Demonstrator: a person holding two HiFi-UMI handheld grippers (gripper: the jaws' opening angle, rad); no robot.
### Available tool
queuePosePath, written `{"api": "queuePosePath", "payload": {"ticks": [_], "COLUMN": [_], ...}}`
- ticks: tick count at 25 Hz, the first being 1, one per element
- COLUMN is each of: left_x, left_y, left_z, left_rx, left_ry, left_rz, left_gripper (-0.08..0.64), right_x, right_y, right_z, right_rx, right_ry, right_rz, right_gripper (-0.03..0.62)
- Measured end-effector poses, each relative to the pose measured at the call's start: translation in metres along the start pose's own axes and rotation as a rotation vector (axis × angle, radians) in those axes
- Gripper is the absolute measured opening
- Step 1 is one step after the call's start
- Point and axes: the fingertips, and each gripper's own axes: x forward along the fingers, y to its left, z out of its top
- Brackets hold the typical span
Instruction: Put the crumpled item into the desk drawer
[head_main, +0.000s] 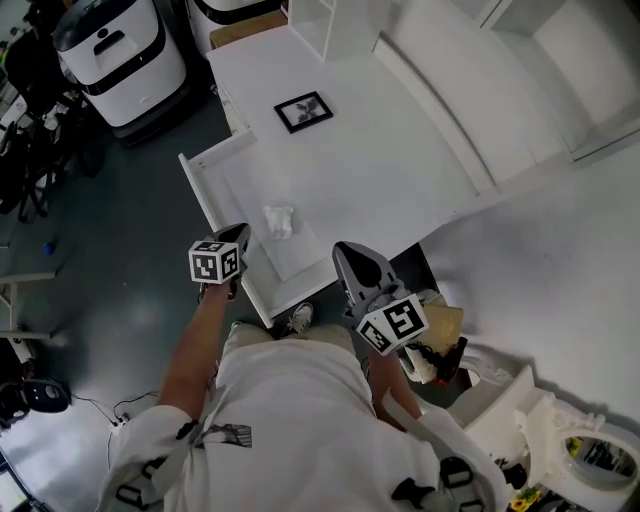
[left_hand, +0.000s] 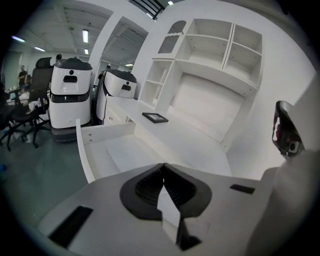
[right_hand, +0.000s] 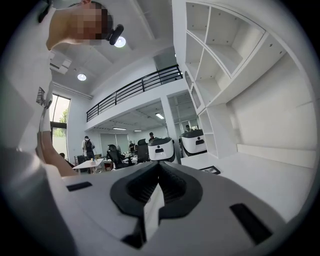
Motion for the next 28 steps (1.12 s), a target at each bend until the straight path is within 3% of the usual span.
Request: {"api": "queuePosePath", "payload": {"ticks": [10, 17, 28], "left_x": [-0.055, -0.105, -0.167], "left_y": [0.023, 0.038, 0.052], "left_z": [0.022, 0.05, 0.072], "left_rx": [0.027, 0.103, 0.14], "left_ry": [-0.061, -0.162, -0.281], "left_rz": [0.013, 0.051, 0.084], "left_gripper": [0.015, 0.017, 0.017], "right_x": [0.016, 0.027, 0.029], "right_y": [0.053, 0.09, 0.129], "right_z": [0.015, 0.023, 0.017], "right_rx": [-0.027, -0.059, -0.076], "right_ry": [-0.009, -0.015, -0.009], "right_rz": [0.0, -0.006, -0.029], "right_gripper": [0.009, 0.009, 0.009]}}
